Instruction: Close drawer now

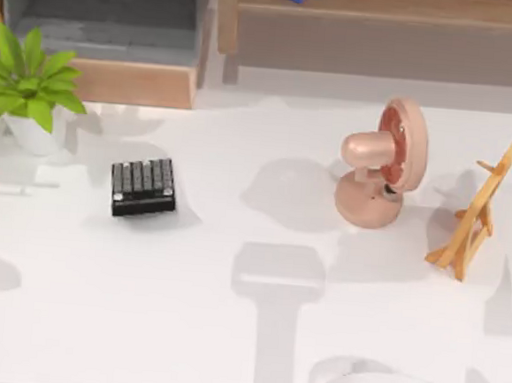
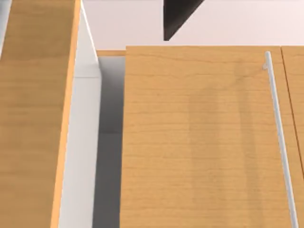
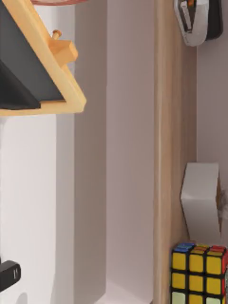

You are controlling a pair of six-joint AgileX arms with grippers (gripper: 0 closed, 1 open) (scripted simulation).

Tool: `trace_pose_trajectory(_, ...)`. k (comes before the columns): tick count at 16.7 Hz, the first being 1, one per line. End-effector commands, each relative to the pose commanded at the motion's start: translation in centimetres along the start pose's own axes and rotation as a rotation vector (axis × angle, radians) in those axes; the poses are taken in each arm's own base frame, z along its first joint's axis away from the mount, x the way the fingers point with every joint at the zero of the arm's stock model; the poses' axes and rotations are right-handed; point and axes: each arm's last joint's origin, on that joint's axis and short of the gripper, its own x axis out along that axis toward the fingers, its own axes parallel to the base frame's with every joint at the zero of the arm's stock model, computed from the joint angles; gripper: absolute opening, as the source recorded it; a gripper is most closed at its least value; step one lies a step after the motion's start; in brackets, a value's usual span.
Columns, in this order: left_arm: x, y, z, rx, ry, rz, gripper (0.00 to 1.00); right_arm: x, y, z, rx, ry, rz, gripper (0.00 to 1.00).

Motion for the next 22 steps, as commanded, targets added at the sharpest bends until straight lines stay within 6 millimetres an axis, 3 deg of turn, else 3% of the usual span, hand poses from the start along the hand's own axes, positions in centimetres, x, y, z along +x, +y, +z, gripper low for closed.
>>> trace_pose_trajectory(8,0.0,0.0,0.0,0.0,0.0,0.0,0.02,0.0,0.0,0.0,0.0,0.0,0.0,1.0)
trace_pose_trajectory(18,0.0,-0.4,0.0,-0.017,0.003,-0.016,0.0,0.0,0.0,0.0,0.0,0.0,0.0,1.0)
trace_pose_trajectory(22,3.3,-0.3,-0.3,-0.015,0.001,-0.009,0.0,0.0,0.0,0.0,0.0,0.0,0.0,1.0)
